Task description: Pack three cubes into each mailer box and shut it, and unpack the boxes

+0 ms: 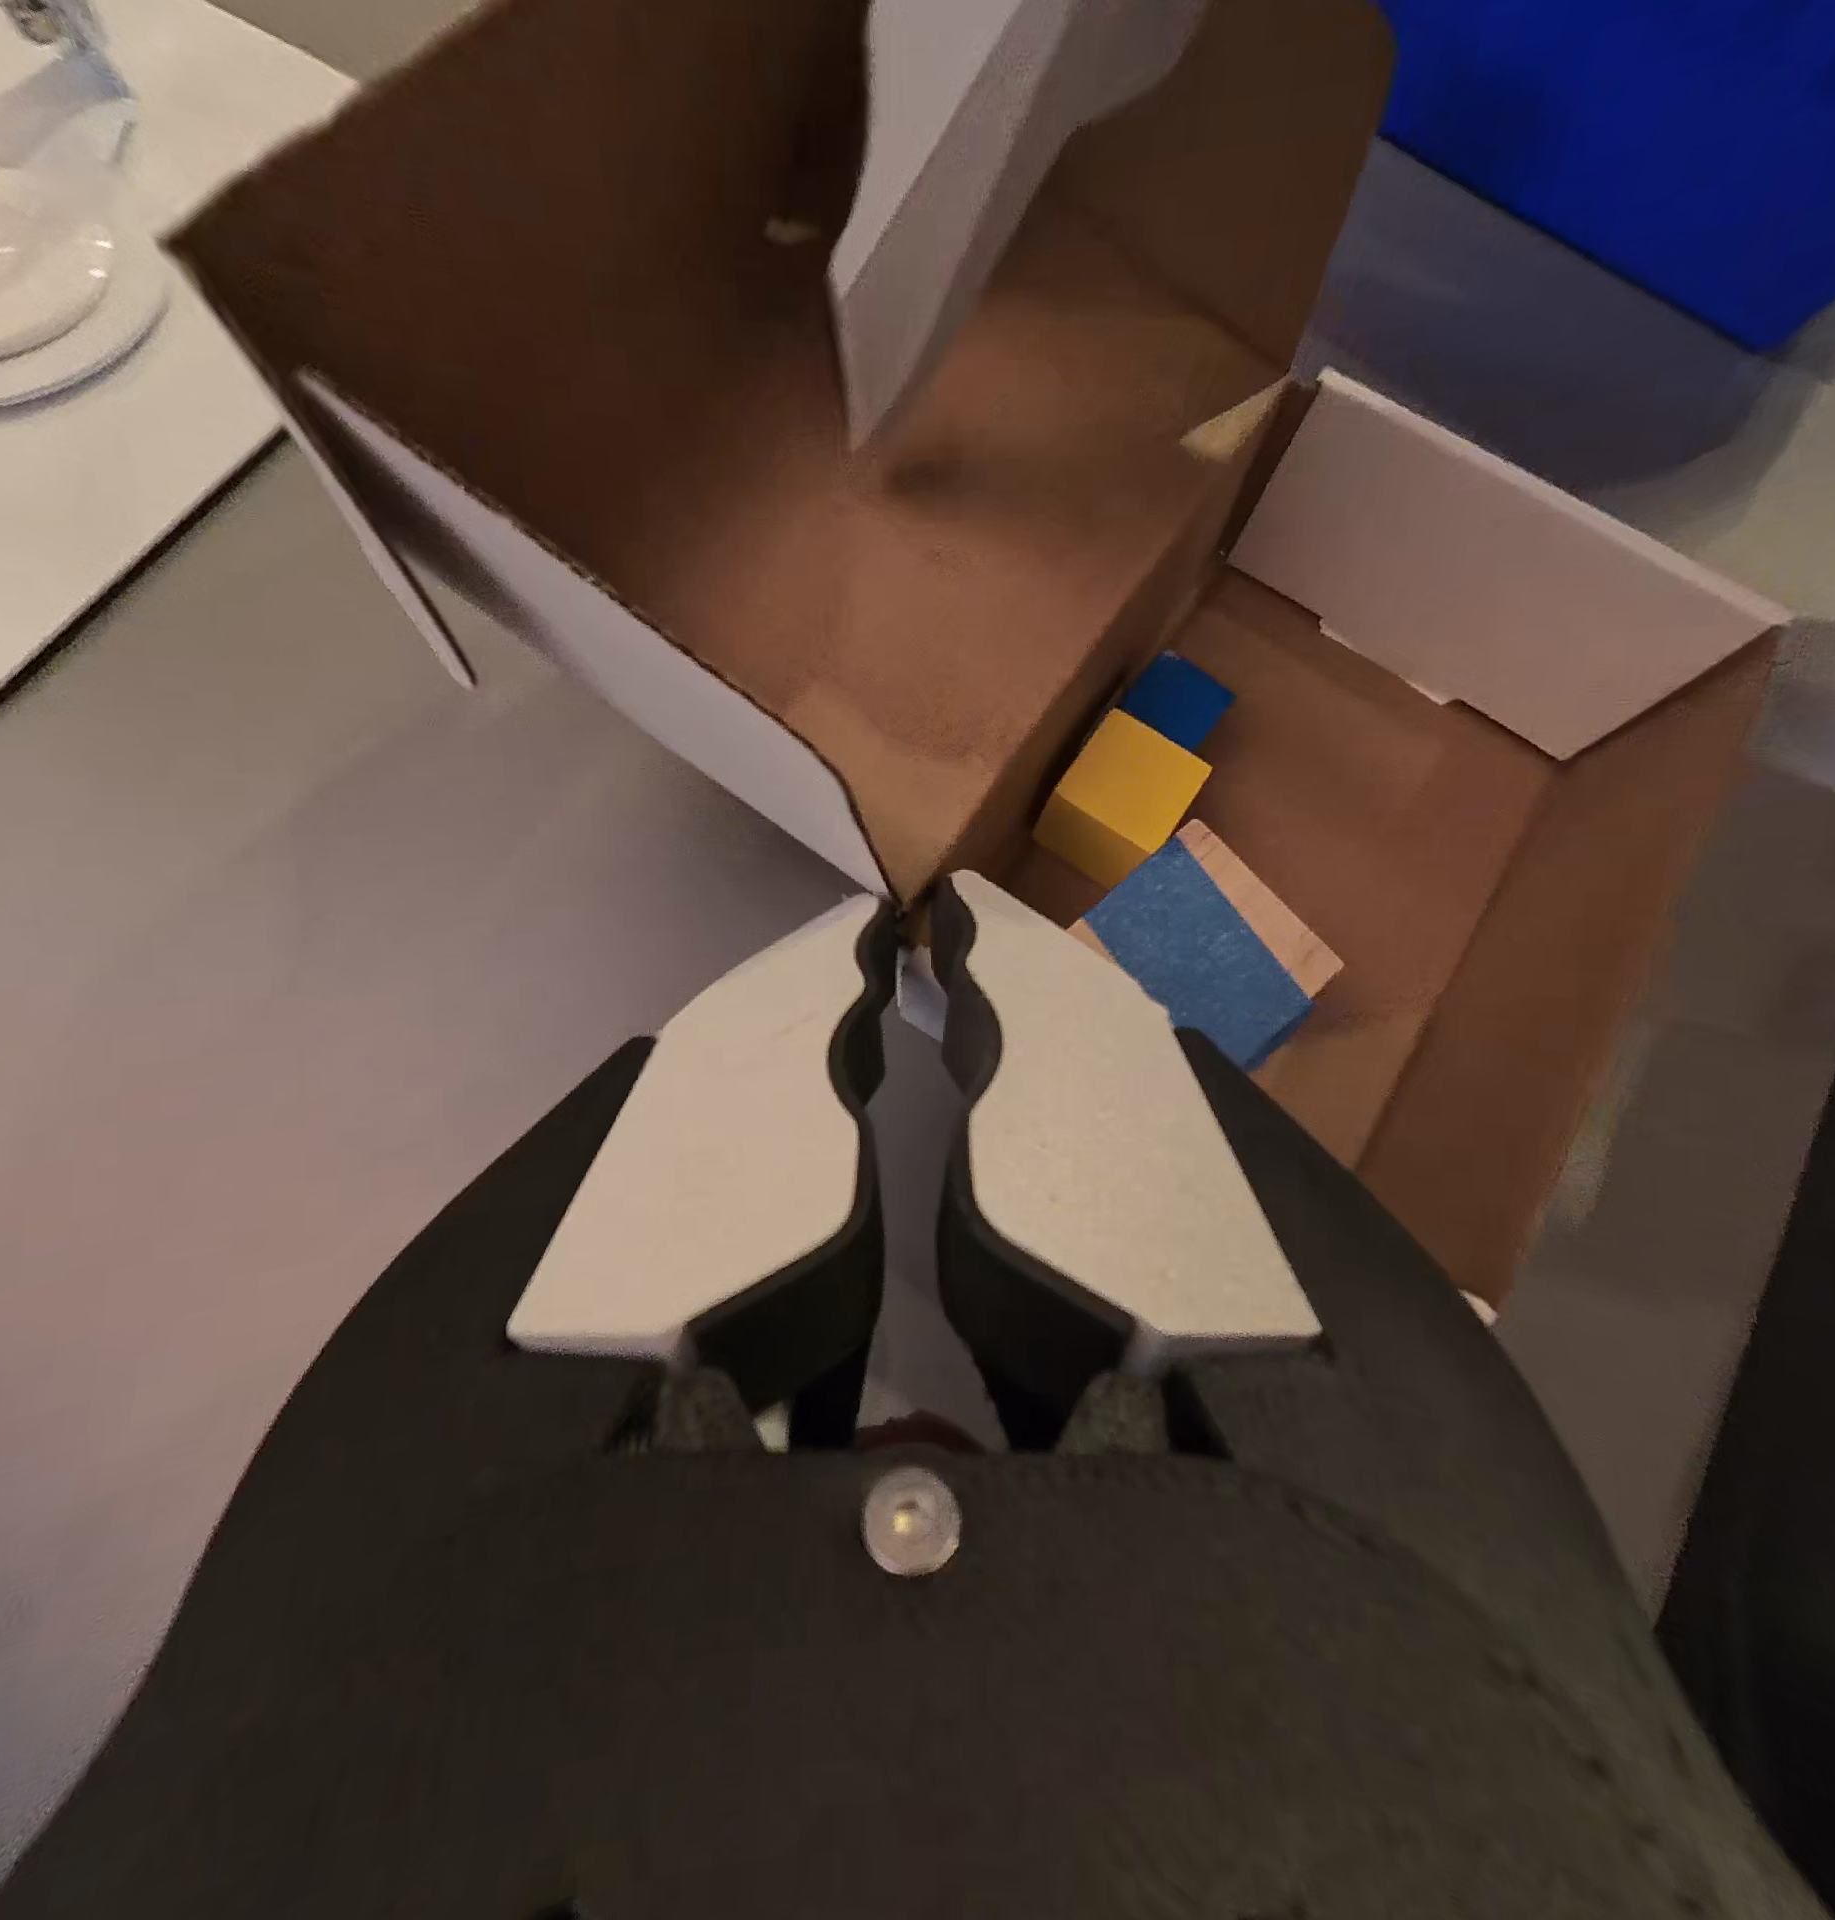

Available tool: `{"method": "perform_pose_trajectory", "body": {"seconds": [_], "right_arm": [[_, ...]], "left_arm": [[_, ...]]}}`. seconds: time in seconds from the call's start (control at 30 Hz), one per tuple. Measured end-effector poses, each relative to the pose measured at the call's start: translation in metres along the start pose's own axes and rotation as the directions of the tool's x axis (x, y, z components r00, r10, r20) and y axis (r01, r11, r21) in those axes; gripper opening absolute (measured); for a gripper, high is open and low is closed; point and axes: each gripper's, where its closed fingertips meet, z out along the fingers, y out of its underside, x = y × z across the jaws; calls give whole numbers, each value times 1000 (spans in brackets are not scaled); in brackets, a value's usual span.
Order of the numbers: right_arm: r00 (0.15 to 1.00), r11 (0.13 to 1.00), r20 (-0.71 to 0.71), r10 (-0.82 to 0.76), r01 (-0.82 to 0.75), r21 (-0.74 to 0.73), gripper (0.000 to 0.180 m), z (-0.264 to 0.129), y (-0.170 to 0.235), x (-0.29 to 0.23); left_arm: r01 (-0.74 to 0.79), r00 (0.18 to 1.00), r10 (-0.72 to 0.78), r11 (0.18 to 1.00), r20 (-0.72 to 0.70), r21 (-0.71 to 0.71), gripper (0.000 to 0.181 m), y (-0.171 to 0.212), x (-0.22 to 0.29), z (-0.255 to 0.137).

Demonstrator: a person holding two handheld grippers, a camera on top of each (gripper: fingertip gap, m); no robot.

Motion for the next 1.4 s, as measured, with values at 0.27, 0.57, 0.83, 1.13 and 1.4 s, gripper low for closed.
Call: {"method": "perform_pose_trajectory", "body": {"seconds": [0.27,0.57,0.83,1.13,1.4], "right_arm": [[983,971,54,-178,166,174,60,-59,-10,-80],[957,961,83,-277,275,39,55,21,-5,-125],[959,962,92,-268,271,-20,43,47,-6,-124],[975,953,25,-221,210,220,43,-46,-7,-109],[979,990,-185,-80,99,96,43,-176,138,-52]], "left_arm": [[71,996,-71,997,53,14,6,0,-17,-1],[56,997,-57,998,48,8,6,-2,-22,0],[45,998,-46,999,34,14,6,-1,-27,-2],[59,998,-60,998,32,15,6,1,-33,-5],[85,996,-86,996,3,31,6,0,-34,-3]]}}
